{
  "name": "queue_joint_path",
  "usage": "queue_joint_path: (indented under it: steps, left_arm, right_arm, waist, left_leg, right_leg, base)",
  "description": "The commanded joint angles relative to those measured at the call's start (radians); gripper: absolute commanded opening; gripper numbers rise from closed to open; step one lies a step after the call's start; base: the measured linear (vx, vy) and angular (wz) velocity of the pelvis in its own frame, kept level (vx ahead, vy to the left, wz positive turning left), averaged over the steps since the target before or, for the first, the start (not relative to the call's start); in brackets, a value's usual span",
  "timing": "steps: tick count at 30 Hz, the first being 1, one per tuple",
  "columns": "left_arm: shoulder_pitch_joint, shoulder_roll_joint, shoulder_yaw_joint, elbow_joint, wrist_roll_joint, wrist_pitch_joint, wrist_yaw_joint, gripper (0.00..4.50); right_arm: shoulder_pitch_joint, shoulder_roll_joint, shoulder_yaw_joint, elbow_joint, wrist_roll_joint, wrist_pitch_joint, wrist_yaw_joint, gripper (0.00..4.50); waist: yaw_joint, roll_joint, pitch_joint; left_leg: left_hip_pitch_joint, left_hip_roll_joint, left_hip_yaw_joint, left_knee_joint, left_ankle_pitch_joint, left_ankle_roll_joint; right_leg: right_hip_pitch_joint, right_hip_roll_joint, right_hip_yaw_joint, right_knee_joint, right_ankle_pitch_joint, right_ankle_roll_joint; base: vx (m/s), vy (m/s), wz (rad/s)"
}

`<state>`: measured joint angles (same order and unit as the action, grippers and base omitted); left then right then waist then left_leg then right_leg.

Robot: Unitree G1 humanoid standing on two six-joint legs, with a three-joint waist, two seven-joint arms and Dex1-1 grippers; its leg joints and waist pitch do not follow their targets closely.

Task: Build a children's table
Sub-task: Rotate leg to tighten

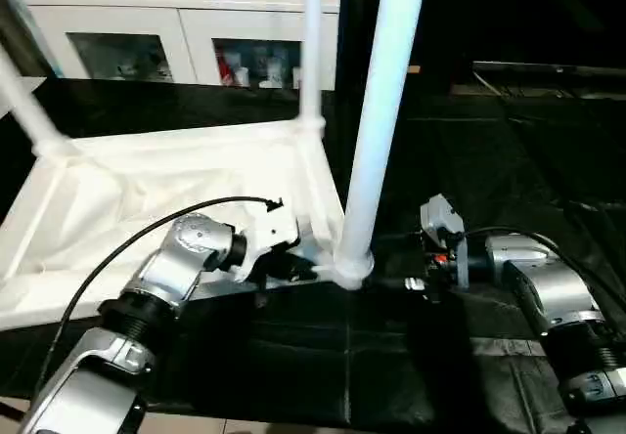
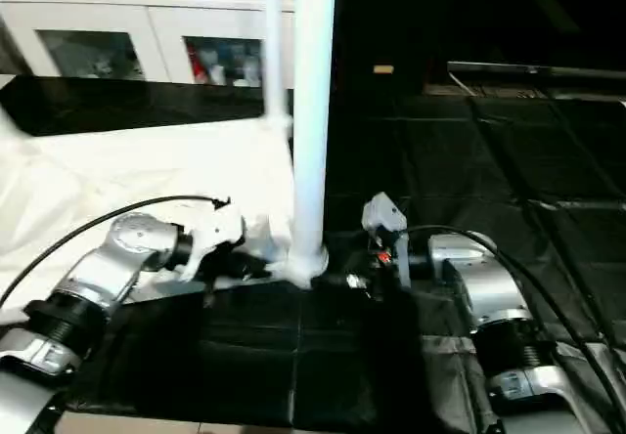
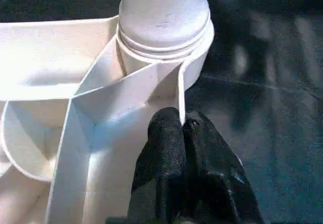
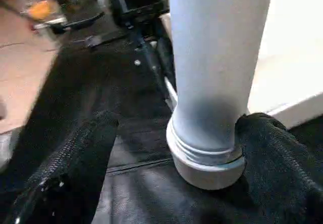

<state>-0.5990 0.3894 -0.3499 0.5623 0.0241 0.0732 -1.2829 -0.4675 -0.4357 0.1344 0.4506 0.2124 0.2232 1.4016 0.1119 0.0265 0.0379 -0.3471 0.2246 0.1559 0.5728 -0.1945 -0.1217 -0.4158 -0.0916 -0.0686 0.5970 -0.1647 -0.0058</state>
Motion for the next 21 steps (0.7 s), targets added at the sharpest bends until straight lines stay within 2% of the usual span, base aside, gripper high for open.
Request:
queue_joint_path:
  steps: [1,5,6,9,11,12,13,17,21]
  left_arm:
    - [0.006,0.006,-0.064,-0.035,0.009,-0.045,-0.080,0.00]
    - [0.008,0.016,-0.082,-0.047,0.010,-0.071,-0.116,0.00]
    - [0.009,0.018,-0.084,-0.051,0.010,-0.073,-0.123,0.00]
    - [0.009,0.023,-0.092,-0.057,0.017,-0.085,-0.137,0.00]
    - [0.010,0.024,-0.093,-0.059,0.018,-0.088,-0.141,0.00]
    - [0.011,0.025,-0.094,-0.060,0.018,-0.089,-0.144,0.00]
    - [0.013,0.026,-0.095,-0.064,0.018,-0.089,-0.145,0.00]
    - [0.017,0.030,-0.100,-0.073,0.013,-0.093,-0.152,0.00]
    - [0.023,0.036,-0.103,-0.082,0.012,-0.093,-0.155,0.00]
  right_arm:
    - [-0.030,-0.004,0.029,0.008,0.022,-0.025,0.067,4.01]
    - [-0.038,-0.011,0.050,0.011,0.031,-0.016,0.116,4.01]
    - [-0.041,-0.009,0.054,0.013,0.030,-0.014,0.120,3.83]
    - [-0.052,0.002,0.061,0.029,0.025,-0.016,0.129,3.72]
    - [-0.055,0.006,0.063,0.035,0.021,-0.019,0.134,3.50]
    - [-0.057,0.008,0.065,0.039,0.020,-0.021,0.137,3.50]
    - [-0.058,0.011,0.066,0.041,0.018,-0.024,0.137,3.28]
    - [-0.076,0.020,0.074,0.085,0.016,-0.043,0.142,2.93]
    - [-0.080,0.020,0.078,0.095,0.017,-0.045,0.149,2.66]
  waist:
    - [0.004,-0.002,-0.063]
    - [0.013,-0.005,-0.066]
    - [0.014,-0.004,-0.065]
    - [0.023,-0.005,-0.064]
    - [0.027,-0.005,-0.063]
    - [0.027,-0.005,-0.063]
    - [0.028,-0.007,-0.063]
    - [0.027,-0.009,-0.063]
    - [0.027,-0.010,-0.063]
  left_leg:
    - [-0.006,-0.002,0.022,-0.056,-0.149,0.082]
    - [-0.006,0.000,0.022,-0.053,-0.129,0.093]
    - [-0.006,0.000,0.023,-0.053,-0.128,0.093]
    - [-0.004,0.000,0.024,-0.054,-0.137,0.083]
    - [-0.004,0.000,0.023,-0.055,-0.154,0.071]
    - [-0.004,0.001,0.023,-0.055,-0.158,0.068]
    - [-0.005,0.000,0.022,-0.056,-0.161,0.065]
    - [-0.006,-0.001,0.022,-0.056,-0.171,0.055]
    - [-0.007,-0.001,0.022,-0.055,-0.155,0.061]
  right_leg:
    - [0.065,-0.033,0.029,-0.051,-0.111,-0.269]
    - [0.066,-0.033,0.029,-0.044,-0.071,-0.284]
    - [0.065,-0.032,0.029,-0.045,-0.073,-0.284]
    - [0.064,-0.033,0.030,-0.047,-0.099,-0.276]
    - [0.063,-0.034,0.030,-0.048,-0.126,-0.266]
    - [0.063,-0.034,0.031,-0.049,-0.131,-0.264]
    - [0.064,-0.035,0.031,-0.049,-0.140,-0.260]
    - [0.063,-0.036,0.031,-0.050,-0.176,-0.247]
    - [0.063,-0.034,0.031,-0.048,-0.156,-0.247]
  base:
    - [0.000,0.000,0.00]
    - [0.000,0.000,0.00]
    - [0.000,0.000,0.00]
    - [0.000,0.000,0.00]
    - [0.000,0.000,0.00]
    - [0.000,0.000,0.00]
    - [0.000,0.000,0.00]
    - [0.000,0.000,0.00]
    - [0.000,0.000,0.00]
